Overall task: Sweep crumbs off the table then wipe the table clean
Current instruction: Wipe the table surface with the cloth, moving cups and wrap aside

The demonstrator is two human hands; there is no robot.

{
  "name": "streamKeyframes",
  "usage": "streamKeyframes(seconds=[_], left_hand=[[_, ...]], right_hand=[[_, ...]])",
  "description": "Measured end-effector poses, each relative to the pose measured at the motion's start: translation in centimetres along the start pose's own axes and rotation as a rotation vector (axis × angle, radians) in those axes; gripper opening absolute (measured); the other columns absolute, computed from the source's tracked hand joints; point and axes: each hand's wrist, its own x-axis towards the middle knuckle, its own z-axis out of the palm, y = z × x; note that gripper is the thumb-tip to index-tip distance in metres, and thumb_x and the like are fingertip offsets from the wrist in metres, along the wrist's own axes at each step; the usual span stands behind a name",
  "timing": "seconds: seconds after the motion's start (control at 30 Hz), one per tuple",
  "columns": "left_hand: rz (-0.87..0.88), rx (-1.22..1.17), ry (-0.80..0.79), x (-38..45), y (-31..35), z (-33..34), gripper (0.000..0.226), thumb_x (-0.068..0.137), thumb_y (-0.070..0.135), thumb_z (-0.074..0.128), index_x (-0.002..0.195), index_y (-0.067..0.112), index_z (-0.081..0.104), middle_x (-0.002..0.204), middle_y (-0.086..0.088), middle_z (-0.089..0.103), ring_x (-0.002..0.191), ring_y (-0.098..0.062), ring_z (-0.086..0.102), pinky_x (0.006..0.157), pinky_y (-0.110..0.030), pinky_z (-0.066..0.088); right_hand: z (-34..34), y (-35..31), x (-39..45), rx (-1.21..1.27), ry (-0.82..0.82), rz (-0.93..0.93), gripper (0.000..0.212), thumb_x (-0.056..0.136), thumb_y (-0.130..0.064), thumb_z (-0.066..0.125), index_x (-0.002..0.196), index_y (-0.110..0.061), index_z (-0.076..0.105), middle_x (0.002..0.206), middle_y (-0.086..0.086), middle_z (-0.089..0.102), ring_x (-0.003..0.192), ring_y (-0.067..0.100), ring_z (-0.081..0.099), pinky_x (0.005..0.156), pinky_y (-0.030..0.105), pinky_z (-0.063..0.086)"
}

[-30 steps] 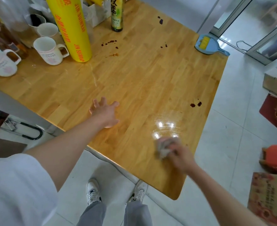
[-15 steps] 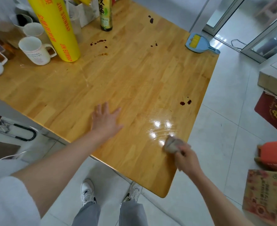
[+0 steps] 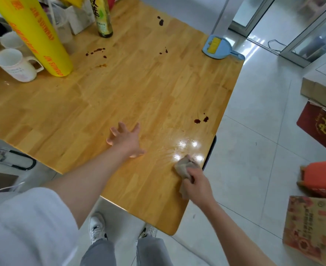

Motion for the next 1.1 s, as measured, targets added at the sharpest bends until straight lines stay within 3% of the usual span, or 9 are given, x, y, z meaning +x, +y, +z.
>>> streamKeyframes(seconds=[0.17,0.27,0.4,0.47,0.57,0.63,0.83,0.9,1.1], left_hand=[[-0.022,-0.014,-0.019,0.1,0.4,-0.4,0.118,0.077,0.056,0.077,0.155,0.044,-0.011,0.162,-0.017,-0.023,0.147,-0.051,-0.009,0.111,-0.068,0.026],[-0.020,-0.011,-0.016,-0.1,0.5,-0.6,0.118,0.077,0.056,0.078,0.156,0.043,-0.009,0.162,-0.017,-0.022,0.147,-0.050,-0.009,0.111,-0.068,0.025],[-0.011,-0.006,-0.021,0.0,0.4,-0.7,0.120,0.076,0.056,0.078,0.156,0.043,-0.011,0.162,-0.019,-0.021,0.147,-0.052,-0.010,0.112,-0.068,0.026],[-0.011,0.008,-0.029,0.2,0.2,-0.4,0.121,0.076,0.057,0.078,0.156,0.042,-0.011,0.162,-0.020,-0.020,0.146,-0.053,-0.009,0.112,-0.067,0.026],[-0.008,0.014,-0.020,0.4,0.1,-0.2,0.119,0.077,0.058,0.077,0.155,0.041,-0.011,0.162,-0.020,-0.019,0.147,-0.051,-0.008,0.112,-0.067,0.025],[-0.011,0.014,-0.022,0.3,0.2,0.0,0.118,0.078,0.058,0.076,0.156,0.041,-0.011,0.162,-0.020,-0.019,0.147,-0.051,-0.008,0.111,-0.068,0.025],[0.007,0.019,-0.035,0.2,0.3,-0.4,0.116,0.081,0.056,0.074,0.156,0.038,-0.012,0.161,-0.022,-0.020,0.147,-0.052,-0.008,0.111,-0.069,0.023],[0.011,0.035,-0.029,0.2,0.2,-0.5,0.116,0.081,0.056,0.074,0.156,0.038,-0.012,0.160,-0.023,-0.020,0.146,-0.053,-0.008,0.110,-0.069,0.024],[0.025,0.053,-0.033,0.6,0.1,-0.6,0.115,0.081,0.056,0.073,0.156,0.038,-0.012,0.160,-0.025,-0.017,0.145,-0.055,-0.004,0.107,-0.070,0.029]], right_hand=[[2.9,0.6,-5.6,-0.172,-0.729,-0.301,0.021,0.076,-0.026,0.051,0.076,-0.016,0.070,0.107,-0.006,0.070,0.116,0.007,0.058,0.089,0.035,0.052],[-1.2,0.1,-1.8,-0.176,-0.549,-0.216,0.020,0.079,-0.011,0.056,0.076,-0.022,0.073,0.121,-0.024,0.064,0.109,-0.002,0.059,0.081,0.031,0.055],[-2.1,-1.5,3.2,-0.052,0.005,0.082,0.013,0.082,-0.005,0.052,0.078,-0.012,0.062,0.092,-0.008,0.061,0.086,0.005,0.059,0.074,0.036,0.052],[0.4,-2.0,1.2,-0.066,-0.079,0.023,0.016,0.084,-0.011,0.051,0.082,-0.021,0.063,0.101,-0.005,0.061,0.091,0.016,0.057,0.075,0.033,0.048],[3.0,-1.9,-4.7,-0.249,-0.585,-0.299,0.024,0.081,-0.021,0.052,0.091,-0.020,0.074,0.097,-0.001,0.065,0.085,0.021,0.060,0.071,0.037,0.051],[2.1,-1.0,-5.1,-0.310,-0.717,-0.379,0.028,0.079,-0.022,0.053,0.095,-0.023,0.076,0.099,-0.002,0.067,0.089,0.022,0.063,0.073,0.039,0.053],[-1.7,-1.3,7.3,-0.036,0.133,0.252,0.033,0.081,-0.017,0.044,0.105,-0.027,0.062,0.127,-0.004,0.061,0.103,0.033,0.064,0.087,0.049,0.057],[0.6,-3.3,7.7,0.015,0.255,0.319,0.024,0.080,-0.018,0.042,0.094,-0.030,0.058,0.125,-0.003,0.058,0.104,0.032,0.062,0.088,0.046,0.055],[3.7,-5.8,0.7,-0.247,-0.520,-0.328,0.028,0.086,-0.017,0.054,0.106,-0.022,0.073,0.113,-0.001,0.062,0.095,0.017,0.057,0.077,0.036,0.051]])
